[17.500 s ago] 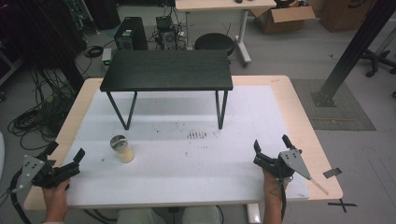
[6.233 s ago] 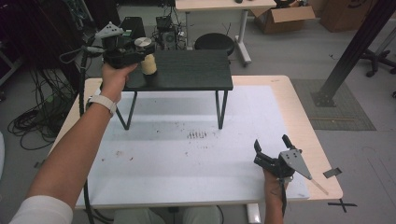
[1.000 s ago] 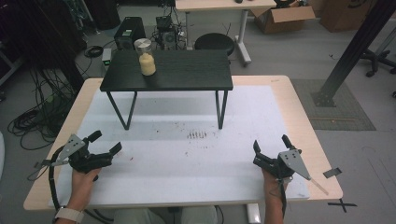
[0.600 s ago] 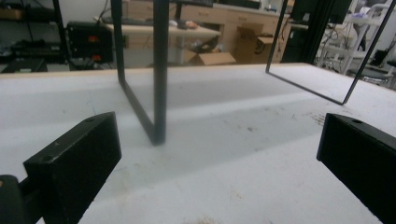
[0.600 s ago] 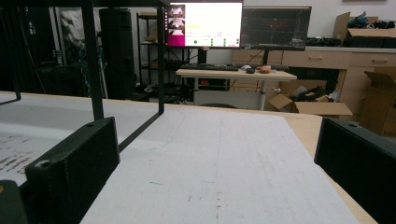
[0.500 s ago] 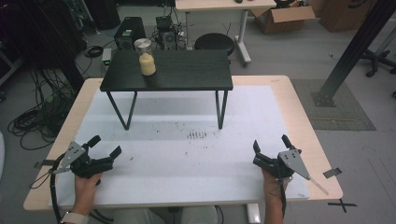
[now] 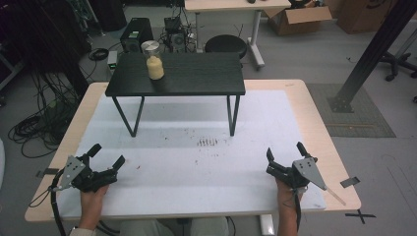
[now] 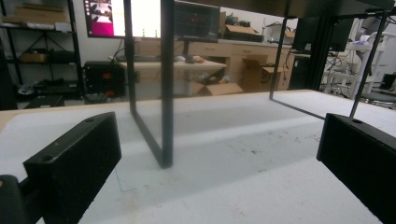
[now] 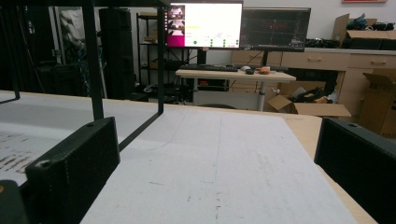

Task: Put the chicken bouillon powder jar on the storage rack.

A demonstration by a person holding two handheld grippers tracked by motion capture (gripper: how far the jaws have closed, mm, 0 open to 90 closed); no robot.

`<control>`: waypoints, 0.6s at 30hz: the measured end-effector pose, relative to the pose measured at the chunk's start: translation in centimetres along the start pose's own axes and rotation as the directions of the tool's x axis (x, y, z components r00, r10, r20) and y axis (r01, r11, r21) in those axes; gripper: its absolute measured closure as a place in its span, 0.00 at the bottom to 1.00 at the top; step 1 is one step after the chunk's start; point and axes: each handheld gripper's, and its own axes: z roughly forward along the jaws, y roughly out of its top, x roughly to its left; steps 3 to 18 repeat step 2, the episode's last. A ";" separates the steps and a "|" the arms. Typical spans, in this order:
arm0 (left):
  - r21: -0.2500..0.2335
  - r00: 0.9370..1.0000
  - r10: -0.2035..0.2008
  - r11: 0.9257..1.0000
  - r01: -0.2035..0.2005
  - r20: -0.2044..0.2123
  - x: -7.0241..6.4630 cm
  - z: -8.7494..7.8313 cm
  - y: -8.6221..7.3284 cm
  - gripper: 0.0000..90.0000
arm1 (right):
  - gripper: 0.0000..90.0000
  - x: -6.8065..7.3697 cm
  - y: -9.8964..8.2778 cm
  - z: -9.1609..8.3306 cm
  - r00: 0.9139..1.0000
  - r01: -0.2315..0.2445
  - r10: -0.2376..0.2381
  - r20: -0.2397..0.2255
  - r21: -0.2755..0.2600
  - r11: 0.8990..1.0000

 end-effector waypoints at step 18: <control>-0.001 1.000 0.005 1.000 -0.005 0.001 0.0 0.0 0.0 0.00 | 0.00 0.0 0.0 0.0 1.000 0.001 -0.001 0.001 0.000 1.000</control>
